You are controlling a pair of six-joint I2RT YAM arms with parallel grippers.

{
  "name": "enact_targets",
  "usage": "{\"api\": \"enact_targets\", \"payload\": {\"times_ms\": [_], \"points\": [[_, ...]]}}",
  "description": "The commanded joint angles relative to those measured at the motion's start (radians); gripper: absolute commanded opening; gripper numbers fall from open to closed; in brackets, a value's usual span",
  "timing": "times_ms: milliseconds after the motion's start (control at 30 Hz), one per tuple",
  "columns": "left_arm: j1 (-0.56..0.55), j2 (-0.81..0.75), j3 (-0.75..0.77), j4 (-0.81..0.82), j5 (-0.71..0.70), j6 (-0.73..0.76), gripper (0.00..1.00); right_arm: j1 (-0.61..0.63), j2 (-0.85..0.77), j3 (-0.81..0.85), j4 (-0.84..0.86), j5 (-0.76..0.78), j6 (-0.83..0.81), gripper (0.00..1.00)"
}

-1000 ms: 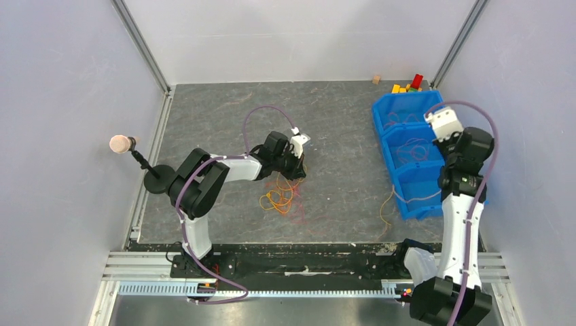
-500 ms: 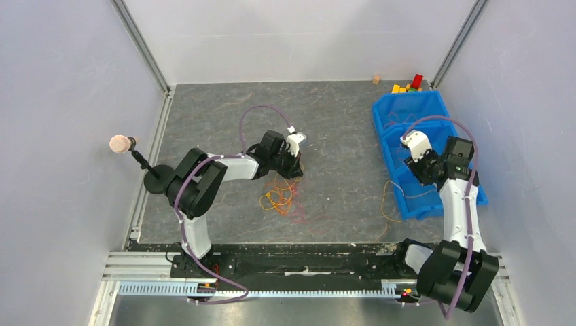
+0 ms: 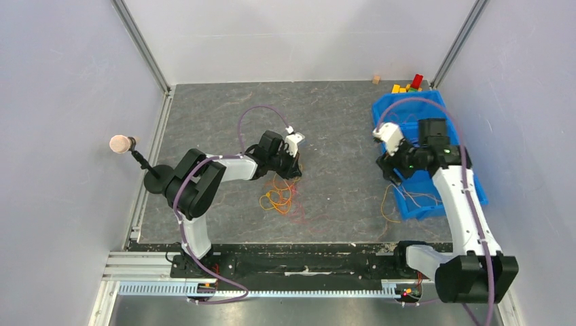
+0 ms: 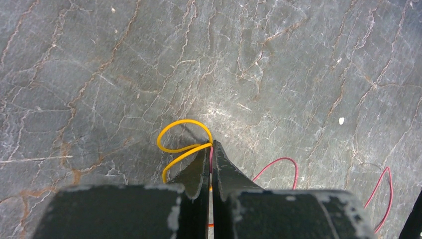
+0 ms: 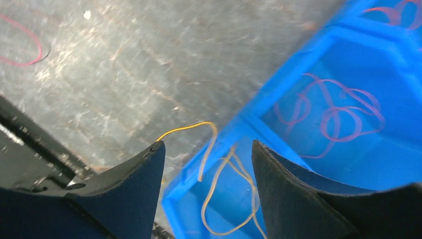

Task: Untangle the cables

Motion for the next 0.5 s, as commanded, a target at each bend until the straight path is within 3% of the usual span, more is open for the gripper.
{"api": "enact_targets", "payload": {"times_ms": [0,200,467], "points": [[0.005,-0.049,-0.022,-0.01,0.001,-0.006,0.02,0.132,0.073,-0.05,-0.042,0.2,0.074,0.66],[0.006,-0.055,-0.024,-0.009,-0.008,-0.019,0.02,0.229,0.166,-0.096,0.005,0.385,0.067,0.58],[0.007,-0.055,-0.024,-0.004,-0.019,-0.028,0.02,0.255,0.205,-0.205,0.092,0.547,0.049,0.5]]}}
